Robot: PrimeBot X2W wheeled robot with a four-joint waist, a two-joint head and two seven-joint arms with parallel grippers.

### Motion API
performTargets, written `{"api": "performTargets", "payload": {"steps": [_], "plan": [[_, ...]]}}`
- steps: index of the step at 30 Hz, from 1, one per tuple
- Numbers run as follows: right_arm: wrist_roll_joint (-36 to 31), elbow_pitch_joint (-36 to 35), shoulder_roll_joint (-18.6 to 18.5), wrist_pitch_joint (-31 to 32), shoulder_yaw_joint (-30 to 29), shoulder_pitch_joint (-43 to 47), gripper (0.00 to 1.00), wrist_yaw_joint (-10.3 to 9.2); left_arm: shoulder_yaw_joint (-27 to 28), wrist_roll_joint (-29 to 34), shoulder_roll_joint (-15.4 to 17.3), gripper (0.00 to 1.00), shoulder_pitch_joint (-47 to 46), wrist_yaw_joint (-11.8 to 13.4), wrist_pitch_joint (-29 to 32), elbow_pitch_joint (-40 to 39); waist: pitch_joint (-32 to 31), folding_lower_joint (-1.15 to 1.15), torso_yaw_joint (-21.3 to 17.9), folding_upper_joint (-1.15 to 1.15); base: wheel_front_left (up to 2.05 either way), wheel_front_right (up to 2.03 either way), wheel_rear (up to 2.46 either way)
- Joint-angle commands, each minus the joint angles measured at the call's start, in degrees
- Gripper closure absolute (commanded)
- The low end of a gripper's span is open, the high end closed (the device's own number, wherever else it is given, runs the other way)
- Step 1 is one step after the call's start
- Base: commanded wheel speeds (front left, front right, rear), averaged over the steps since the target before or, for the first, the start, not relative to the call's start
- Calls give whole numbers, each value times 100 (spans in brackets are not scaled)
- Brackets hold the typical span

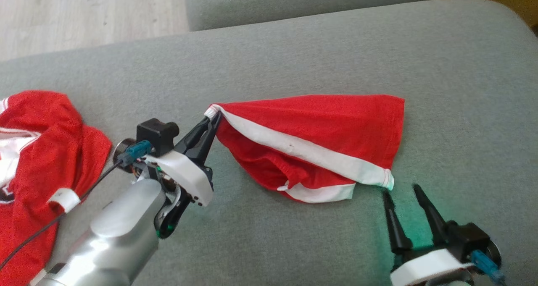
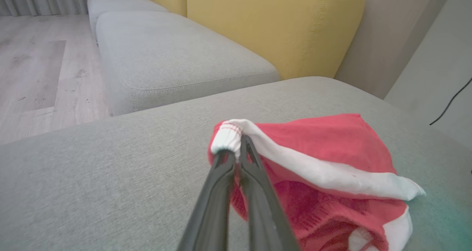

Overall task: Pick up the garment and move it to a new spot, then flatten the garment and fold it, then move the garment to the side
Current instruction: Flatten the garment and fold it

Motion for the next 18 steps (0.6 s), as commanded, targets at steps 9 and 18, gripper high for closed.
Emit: {"api": "performTargets", "payload": {"steps": [9,18], "plan": [[323,709,-33,-38,137,-623,0,-4,211,8,92,100,-349,-26,-212,27,143,0,95,0,0,0,0],[447,1623,-33,-38,205,-1407,0,-4,201,83,179,100,-551,-41,-238,15,389,0,84,0,0,0,0]]}}
